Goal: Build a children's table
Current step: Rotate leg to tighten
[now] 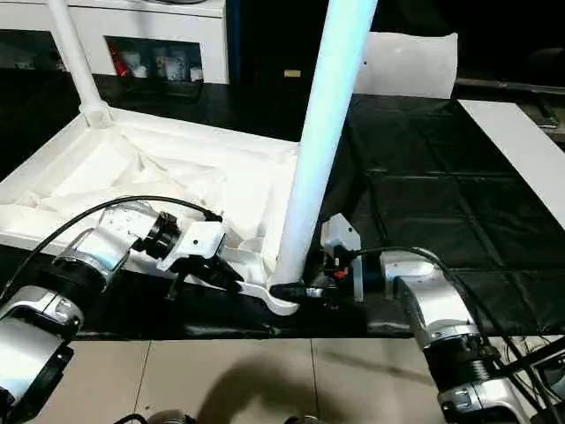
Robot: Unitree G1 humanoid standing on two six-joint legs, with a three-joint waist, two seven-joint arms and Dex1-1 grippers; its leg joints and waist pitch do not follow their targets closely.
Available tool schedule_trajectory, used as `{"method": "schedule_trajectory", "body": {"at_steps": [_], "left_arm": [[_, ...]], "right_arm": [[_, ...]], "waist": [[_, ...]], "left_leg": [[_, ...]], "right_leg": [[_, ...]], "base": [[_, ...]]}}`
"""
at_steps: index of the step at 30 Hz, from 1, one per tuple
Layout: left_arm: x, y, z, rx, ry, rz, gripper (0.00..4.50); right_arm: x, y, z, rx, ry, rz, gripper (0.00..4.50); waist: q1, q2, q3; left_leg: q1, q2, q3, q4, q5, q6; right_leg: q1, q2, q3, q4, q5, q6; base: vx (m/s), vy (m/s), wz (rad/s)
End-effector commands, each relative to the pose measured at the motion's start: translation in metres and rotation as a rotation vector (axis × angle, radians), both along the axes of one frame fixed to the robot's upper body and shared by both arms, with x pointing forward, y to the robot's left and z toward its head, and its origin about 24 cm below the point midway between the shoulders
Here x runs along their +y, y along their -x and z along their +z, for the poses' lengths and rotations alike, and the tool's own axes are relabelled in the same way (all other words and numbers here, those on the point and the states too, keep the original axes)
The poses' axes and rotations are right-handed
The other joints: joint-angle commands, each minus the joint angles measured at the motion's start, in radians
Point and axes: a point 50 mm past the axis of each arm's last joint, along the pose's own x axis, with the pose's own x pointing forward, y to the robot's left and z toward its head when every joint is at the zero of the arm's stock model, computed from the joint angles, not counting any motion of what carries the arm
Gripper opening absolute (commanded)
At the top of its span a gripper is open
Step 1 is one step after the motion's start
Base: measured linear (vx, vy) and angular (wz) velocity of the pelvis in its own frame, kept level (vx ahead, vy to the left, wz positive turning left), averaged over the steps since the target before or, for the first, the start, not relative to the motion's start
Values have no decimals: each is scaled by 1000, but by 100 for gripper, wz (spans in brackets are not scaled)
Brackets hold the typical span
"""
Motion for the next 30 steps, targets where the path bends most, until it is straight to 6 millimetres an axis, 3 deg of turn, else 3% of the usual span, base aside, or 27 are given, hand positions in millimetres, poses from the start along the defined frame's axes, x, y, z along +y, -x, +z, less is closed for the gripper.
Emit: {"method": "schedule_trajectory", "body": {"at_steps": [1,9,13,14,18,20,21,22,25,27,30], "left_arm": [[-9,5,-4,11,-71,-105,0],[-9,0,-5,30,-37,13,0],[-20,-10,-4,33,36,191,0],[-22,-11,-4,37,54,214,0],[-43,-17,-4,39,113,345,0],[-54,-20,-4,33,138,402,0],[-56,-21,-3,31,144,416,0],[-67,-24,-2,20,164,473,0],[-79,-29,3,-12,182,556,0],[-86,-32,7,-31,196,613,0],[-89,-34,8,-47,190,640,0]], "right_arm": [[1,0,4,3,-2,31,241],[12,3,4,64,-77,-21,208],[27,0,-6,53,-19,-175,207],[30,-1,-7,49,-10,-206,206],[53,-17,-11,89,-55,-477,202],[64,-24,-11,95,-69,-561,201],[66,-25,-11,97,-70,-580,200],[77,-31,-11,97,-64,-647,200],[90,-42,-7,91,-65,-746,200],[98,-51,-2,85,-61,-825,200],[105,-55,3,99,-97,-847,200]], "waist": [[-5,-2,-65],[-4,-2,-62],[-8,-1,-54],[-16,-4,-48],[-32,-3,-47],[-53,1,-50],[-53,1,-50],[-69,1,-49],[-80,4,-51],[-89,3,-56],[-87,4,-60]], "left_leg": [[3,27,6,-54,-129,78],[4,27,5,-56,-135,69],[6,24,4,-61,-180,43],[10,17,0,-63,-234,24],[7,15,-9,-68,-242,3],[2,15,-14,-71,-257,-5],[2,15,-14,-71,-257,-5],[1,13,-16,-70,-275,-3],[2,13,-15,-69,-279,4],[2,12,-11,-65,-252,11],[1,12,-5,-61,-204,37]], "right_leg": [[60,-74,47,-60,-174,-208],[59,-73,47,-63,-202,-197],[51,-74,47,-78,-324,-161],[47,-77,43,-96,-482,-116],[43,-76,40,-106,-563,-69],[45,-76,37,-105,-551,-71],[45,-76,37,-105,-551,-71],[43,-76,36,-107,-542,-83],[41,-75,38,-105,-510,-98],[43,-73,44,-98,-422,-131],[48,-70,48,-89,-309,-167]], "base": [[0,0,0],[0,0,0],[0,0,0],[0,0,0],[-14,2,-1],[0,0,0],[0,0,0],[0,0,0],[0,0,0],[0,0,0],[0,0,0]]}}
